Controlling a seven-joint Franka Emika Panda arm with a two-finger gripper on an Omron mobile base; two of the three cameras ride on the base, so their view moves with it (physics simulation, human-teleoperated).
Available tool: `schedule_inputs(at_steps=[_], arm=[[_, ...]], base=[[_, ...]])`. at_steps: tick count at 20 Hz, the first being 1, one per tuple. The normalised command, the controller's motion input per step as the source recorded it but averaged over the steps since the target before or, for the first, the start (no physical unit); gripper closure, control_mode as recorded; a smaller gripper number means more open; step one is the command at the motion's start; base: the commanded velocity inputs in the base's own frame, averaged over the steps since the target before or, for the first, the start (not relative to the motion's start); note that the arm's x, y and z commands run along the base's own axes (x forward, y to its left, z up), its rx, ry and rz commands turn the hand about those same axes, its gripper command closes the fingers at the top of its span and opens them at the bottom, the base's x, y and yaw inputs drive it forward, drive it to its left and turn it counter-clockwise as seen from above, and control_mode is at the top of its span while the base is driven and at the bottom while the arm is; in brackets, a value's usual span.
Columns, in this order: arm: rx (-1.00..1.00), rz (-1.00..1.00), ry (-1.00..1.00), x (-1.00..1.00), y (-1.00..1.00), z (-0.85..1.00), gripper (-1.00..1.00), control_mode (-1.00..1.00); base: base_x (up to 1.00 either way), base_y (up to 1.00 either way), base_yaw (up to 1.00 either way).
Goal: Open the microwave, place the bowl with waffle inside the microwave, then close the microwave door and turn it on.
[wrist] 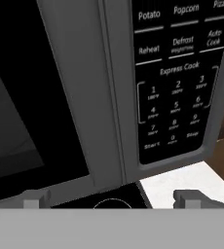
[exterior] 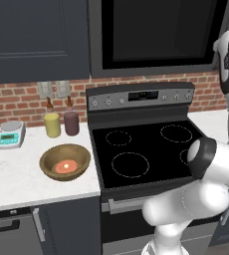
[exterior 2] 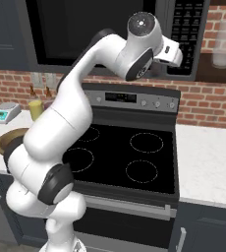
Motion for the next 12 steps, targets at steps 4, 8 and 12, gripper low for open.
schedule_inputs(at_steps=[4,8,12], arm=[[0.01,0.04,-0.07,0.17,-0.03,0.0,-1.0,-1.0],[0.0,0.03,-0.07,0.27,0.0,0.0,-1.0,-1.0],[0.0,0.0,-0.05,0.35,0.0,0.0,-1.0,-1.0]], base=[[0.0,0.0,0.0],[0.0,0.0,0.0],[0.0,0.0,0.0]])
